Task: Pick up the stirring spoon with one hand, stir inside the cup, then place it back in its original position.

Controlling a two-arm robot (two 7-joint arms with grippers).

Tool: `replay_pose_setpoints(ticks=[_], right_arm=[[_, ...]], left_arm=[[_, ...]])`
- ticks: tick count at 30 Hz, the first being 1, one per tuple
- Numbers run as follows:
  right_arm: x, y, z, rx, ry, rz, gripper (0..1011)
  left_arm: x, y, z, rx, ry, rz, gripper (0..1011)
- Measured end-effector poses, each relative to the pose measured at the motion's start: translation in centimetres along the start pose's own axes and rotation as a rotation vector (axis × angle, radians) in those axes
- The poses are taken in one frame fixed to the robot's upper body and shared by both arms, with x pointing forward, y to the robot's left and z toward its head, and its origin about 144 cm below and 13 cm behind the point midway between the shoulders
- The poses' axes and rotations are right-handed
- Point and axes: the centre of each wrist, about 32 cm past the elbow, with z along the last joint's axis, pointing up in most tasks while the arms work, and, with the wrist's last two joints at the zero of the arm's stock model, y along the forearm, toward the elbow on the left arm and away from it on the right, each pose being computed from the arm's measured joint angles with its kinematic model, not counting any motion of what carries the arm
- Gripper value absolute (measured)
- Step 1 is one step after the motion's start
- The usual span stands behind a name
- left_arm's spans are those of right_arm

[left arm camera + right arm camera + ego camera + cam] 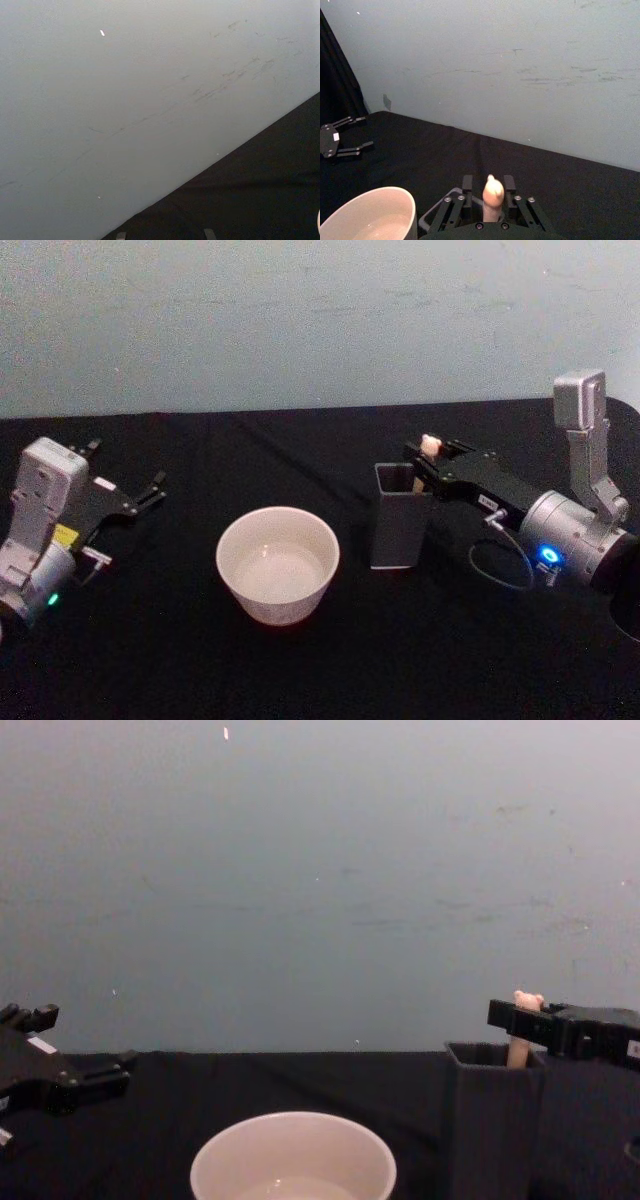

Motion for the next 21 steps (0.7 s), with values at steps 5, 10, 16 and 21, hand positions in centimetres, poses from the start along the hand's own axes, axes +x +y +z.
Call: replay_pose_setpoints(ticks=[5, 10, 16, 21], right_arm=[[-0.01, 0.0, 0.01, 0.001, 0.0, 0.0, 504], [-0.01, 0.0, 0.03, 0.002, 0.0, 0.001, 668], [-0.02, 0.0, 0.03, 0.002, 0.0, 0.001, 837], [-0.02, 0.0, 0.03, 0.002, 0.0, 0.001, 954]], left_arm=[[0.0, 0.0, 0.0, 0.0, 0.0, 0.0, 1001], [0.0, 0.0, 0.0, 0.0, 0.0, 0.0, 1001], [0.0, 0.0, 0.0, 0.0, 0.0, 0.0, 1001], [0.0, 0.0, 0.0, 0.0, 0.0, 0.0, 1001]])
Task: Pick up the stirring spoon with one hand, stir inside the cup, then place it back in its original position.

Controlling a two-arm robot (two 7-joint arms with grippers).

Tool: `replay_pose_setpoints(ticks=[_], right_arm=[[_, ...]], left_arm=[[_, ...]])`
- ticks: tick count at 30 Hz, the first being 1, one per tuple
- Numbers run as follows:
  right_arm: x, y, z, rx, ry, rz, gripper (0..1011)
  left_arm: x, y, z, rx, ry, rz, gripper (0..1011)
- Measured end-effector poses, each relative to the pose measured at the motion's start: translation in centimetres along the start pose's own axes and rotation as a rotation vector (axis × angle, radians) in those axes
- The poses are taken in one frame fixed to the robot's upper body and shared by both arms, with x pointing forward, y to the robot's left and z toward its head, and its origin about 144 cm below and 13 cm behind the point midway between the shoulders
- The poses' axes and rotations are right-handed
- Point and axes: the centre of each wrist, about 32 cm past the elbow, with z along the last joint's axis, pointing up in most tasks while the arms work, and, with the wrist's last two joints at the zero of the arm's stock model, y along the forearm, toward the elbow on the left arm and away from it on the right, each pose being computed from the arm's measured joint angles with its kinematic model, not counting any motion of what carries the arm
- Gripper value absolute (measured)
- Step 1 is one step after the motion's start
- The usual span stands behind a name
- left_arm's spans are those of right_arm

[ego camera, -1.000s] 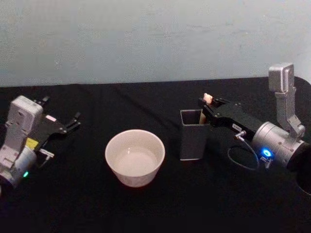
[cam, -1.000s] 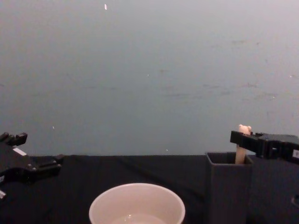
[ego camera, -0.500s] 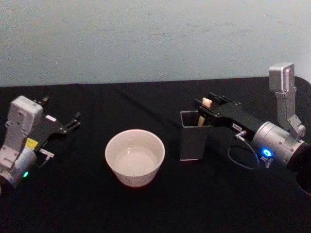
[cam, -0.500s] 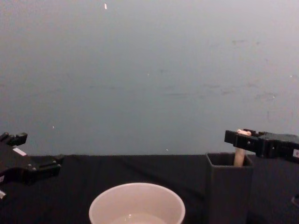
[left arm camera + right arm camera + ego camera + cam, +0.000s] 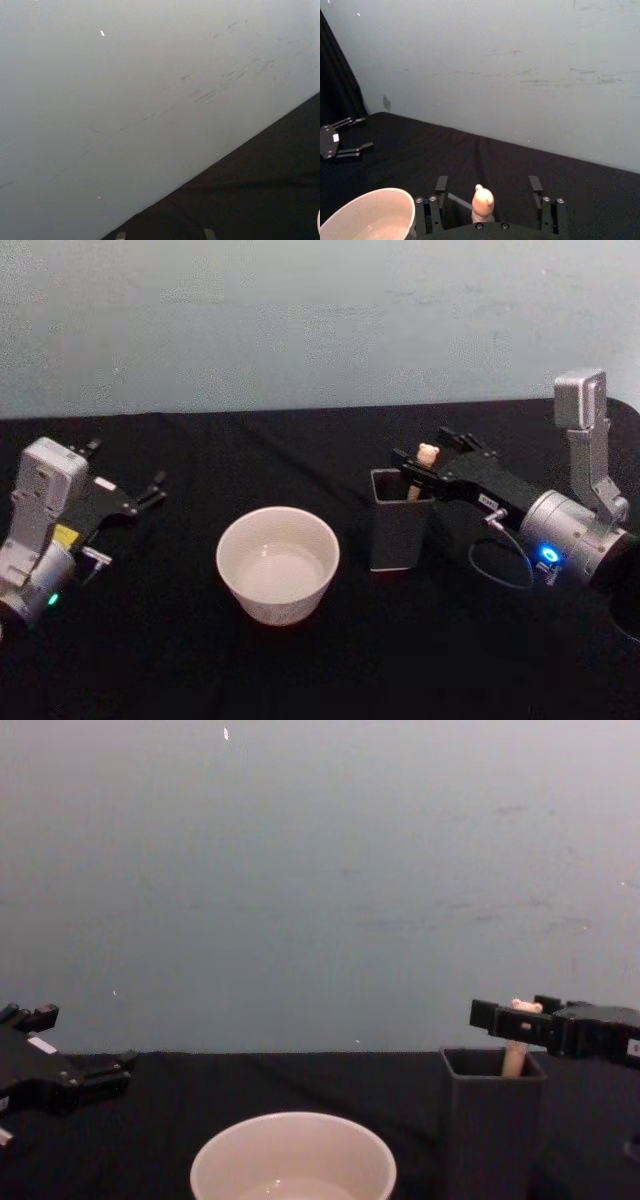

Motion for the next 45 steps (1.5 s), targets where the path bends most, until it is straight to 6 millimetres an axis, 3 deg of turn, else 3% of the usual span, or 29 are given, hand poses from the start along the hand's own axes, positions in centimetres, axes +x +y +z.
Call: replay_pose_setpoints(ticks=[2, 8, 16, 23, 31, 45], right_arm=[[-0.1, 0.0, 0.0, 0.013, -0.01, -0.011, 1003], [-0.3, 0.0, 0.4, 0.089, -0.032, -0.06, 1000], [-1.2, 0.1, 0.7, 0.205, -0.139, -0.282, 1000], [-1.4, 0.3, -1.4, 0.102, -0.232, -0.442, 1000], [-1.3, -0.1, -4.3, -0.038, -0.18, -0.493, 1000], [-1.2, -0.1, -4.5, -0.05, -0.16, -0.496, 1000]], left_arm=[[0.0, 0.0, 0.0, 0.0, 0.0, 0.0, 1001], [0.0, 0.0, 0.0, 0.0, 0.0, 0.0, 1001], [0.0, 0.0, 0.0, 0.0, 0.0, 0.0, 1001], [0.0, 0.0, 0.0, 0.0, 0.0, 0.0, 1001], [0.0, 0.0, 0.0, 0.0, 0.0, 0.0, 1001], [0.0, 0.0, 0.0, 0.0, 0.0, 0.0, 1001]])
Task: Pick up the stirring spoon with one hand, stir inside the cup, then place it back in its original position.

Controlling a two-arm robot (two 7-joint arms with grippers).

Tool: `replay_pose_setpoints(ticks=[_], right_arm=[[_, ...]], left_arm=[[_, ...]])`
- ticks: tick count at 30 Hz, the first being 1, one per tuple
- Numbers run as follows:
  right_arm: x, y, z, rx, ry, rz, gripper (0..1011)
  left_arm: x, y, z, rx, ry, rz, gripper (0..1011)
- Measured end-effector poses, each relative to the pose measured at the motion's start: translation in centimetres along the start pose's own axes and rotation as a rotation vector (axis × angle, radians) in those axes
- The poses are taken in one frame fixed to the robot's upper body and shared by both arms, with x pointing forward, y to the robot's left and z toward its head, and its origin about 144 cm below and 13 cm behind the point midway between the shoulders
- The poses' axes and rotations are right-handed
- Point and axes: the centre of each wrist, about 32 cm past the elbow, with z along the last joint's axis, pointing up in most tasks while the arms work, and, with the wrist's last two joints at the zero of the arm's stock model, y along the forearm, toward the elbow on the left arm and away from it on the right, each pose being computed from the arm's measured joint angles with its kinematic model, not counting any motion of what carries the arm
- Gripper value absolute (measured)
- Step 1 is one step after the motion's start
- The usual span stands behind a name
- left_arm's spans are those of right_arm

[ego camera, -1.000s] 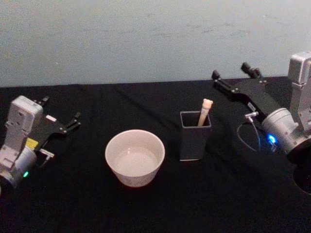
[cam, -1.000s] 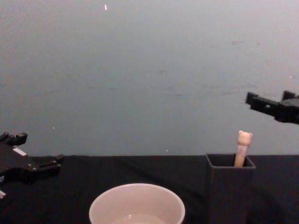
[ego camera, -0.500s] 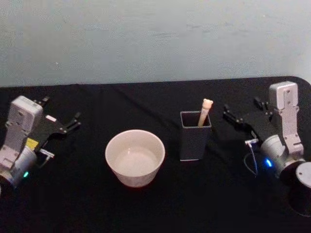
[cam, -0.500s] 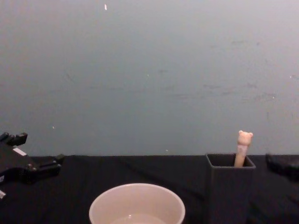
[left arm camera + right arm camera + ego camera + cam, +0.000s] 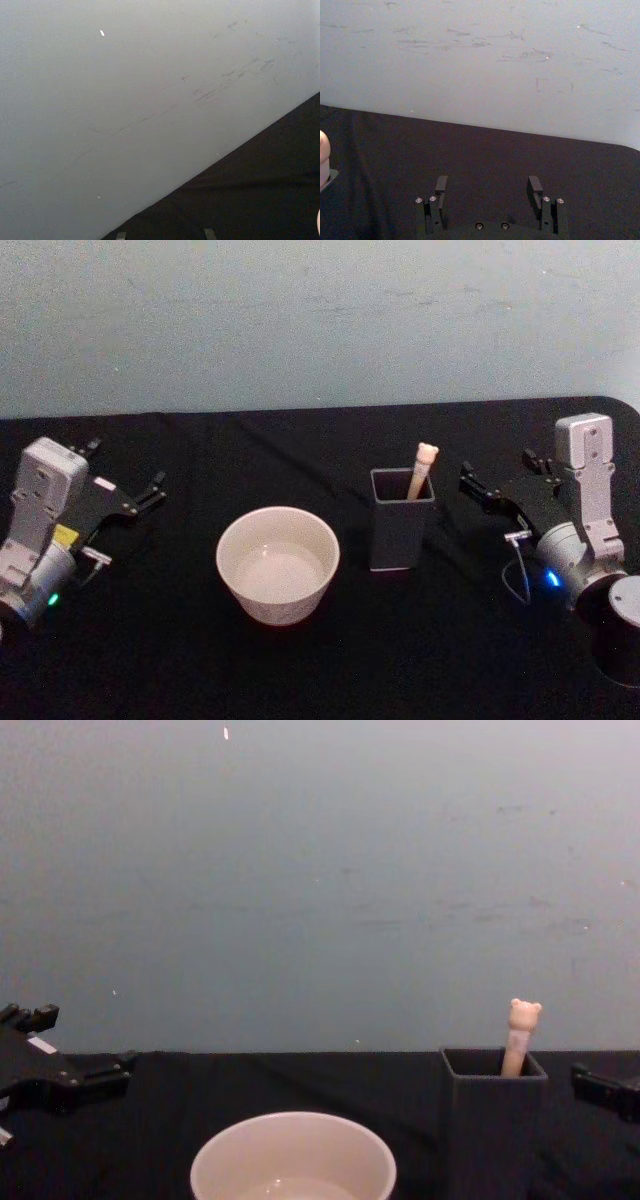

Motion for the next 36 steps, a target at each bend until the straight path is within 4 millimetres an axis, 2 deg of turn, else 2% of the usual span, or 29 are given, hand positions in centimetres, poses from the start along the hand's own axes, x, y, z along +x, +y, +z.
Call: replay_pose_setpoints(ticks=[36], right_arm=[[-0.03, -0.02, 0.15, 0.009, -0.006, 0.001, 1000]], left_arm=[[0.0, 0.0, 0.0, 0.0, 0.0, 0.0, 1001]])
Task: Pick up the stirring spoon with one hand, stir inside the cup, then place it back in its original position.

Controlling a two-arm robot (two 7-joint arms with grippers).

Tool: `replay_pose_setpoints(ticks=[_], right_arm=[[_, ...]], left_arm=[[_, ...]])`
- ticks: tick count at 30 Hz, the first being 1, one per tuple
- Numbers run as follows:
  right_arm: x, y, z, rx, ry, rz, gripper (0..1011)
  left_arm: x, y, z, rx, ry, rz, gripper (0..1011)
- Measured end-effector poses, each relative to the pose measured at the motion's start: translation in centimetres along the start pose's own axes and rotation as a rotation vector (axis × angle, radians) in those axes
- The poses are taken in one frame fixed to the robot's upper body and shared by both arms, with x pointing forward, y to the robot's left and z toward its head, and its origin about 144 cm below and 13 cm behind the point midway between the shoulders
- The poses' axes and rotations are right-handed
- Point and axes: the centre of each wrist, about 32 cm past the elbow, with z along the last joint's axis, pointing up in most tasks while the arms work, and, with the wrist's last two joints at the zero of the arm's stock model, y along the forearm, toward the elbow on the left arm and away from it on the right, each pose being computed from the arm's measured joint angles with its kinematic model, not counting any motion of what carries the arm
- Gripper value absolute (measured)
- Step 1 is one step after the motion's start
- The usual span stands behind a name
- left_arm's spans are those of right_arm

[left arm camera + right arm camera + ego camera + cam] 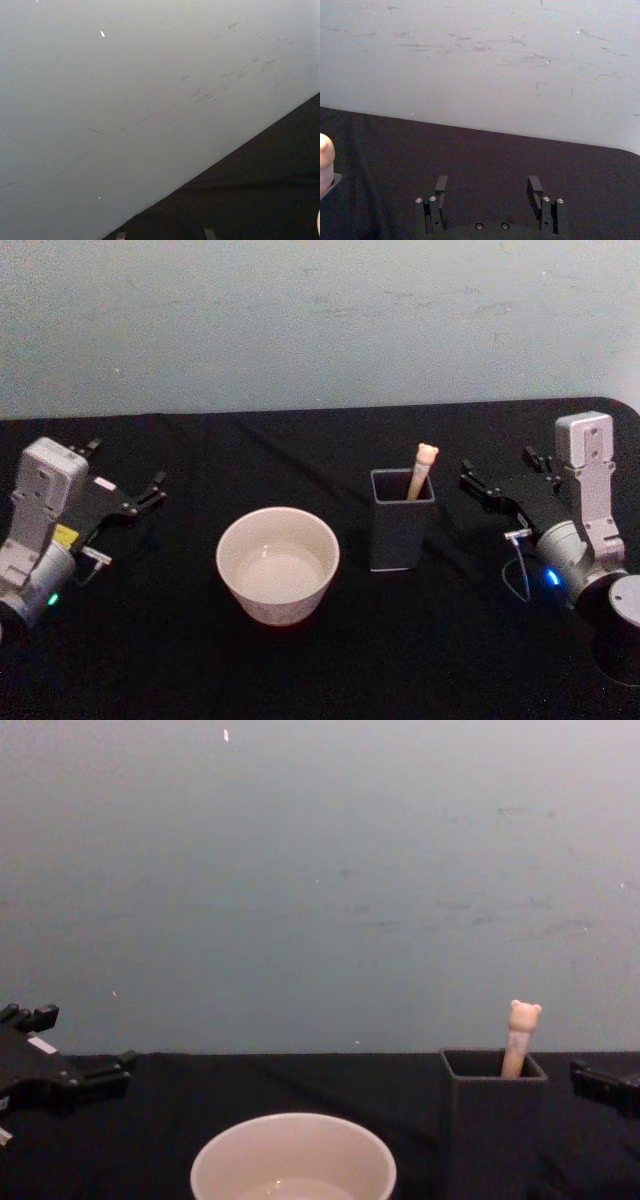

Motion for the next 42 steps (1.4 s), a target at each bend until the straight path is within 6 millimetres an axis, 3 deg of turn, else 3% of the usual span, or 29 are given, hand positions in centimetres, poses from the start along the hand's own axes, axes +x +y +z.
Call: replay_pose_setpoints(ticks=[42], right_arm=[[0.0, 0.0, 0.0, 0.0, 0.0, 0.0, 1000]], left_arm=[[0.0, 0.0, 0.0, 0.0, 0.0, 0.0, 1001]])
